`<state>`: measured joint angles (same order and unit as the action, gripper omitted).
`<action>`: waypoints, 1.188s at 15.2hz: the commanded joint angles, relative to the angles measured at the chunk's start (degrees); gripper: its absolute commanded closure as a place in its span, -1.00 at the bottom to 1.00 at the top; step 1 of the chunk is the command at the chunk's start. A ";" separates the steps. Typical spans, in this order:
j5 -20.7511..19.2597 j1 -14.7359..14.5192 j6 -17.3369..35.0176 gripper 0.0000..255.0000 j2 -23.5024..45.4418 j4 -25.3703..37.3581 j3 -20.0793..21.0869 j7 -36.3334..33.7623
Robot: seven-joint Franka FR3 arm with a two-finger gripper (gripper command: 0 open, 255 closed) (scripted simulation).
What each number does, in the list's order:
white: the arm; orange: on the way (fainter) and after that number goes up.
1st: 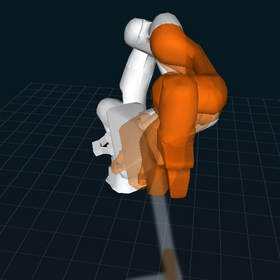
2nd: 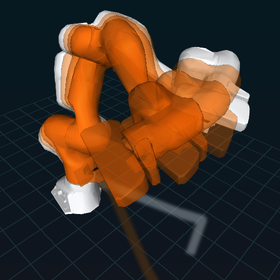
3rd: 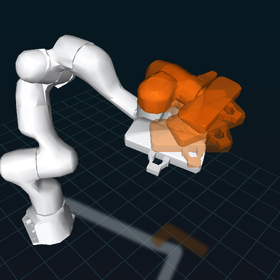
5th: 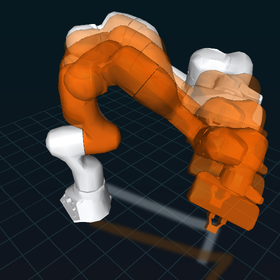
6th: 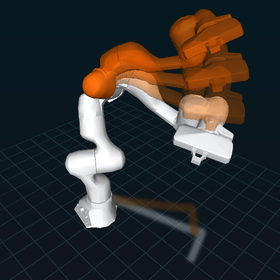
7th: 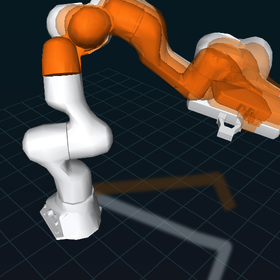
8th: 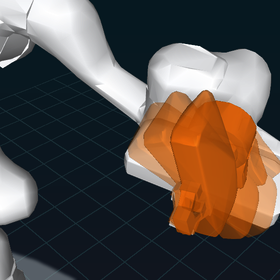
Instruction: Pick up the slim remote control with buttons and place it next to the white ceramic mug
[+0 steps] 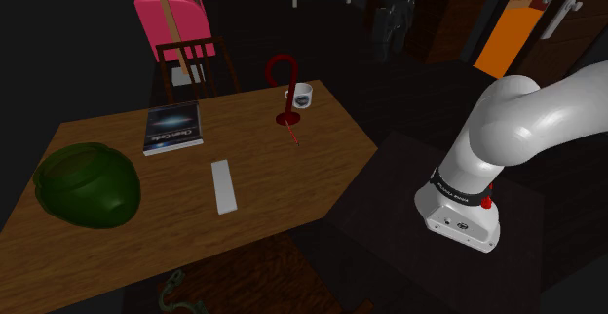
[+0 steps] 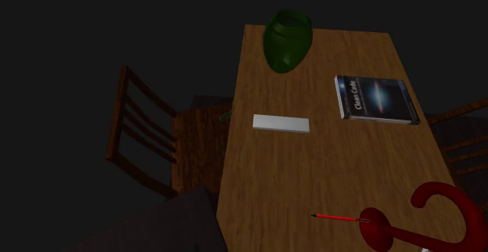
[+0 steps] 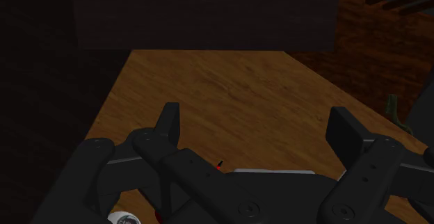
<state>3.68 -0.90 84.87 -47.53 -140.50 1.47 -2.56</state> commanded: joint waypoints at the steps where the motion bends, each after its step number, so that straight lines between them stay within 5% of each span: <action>1: 0.00 0.00 0.00 -1.00 0.00 0.00 0.00 0.00; 10: 6.24 -1.79 17.44 -1.00 9.74 -5.42 8.73 -9.86; 18: 8.34 -2.19 33.25 -1.00 24.68 -4.15 16.29 -18.75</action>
<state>11.88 -3.01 116.18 -24.82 -145.09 16.73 -19.88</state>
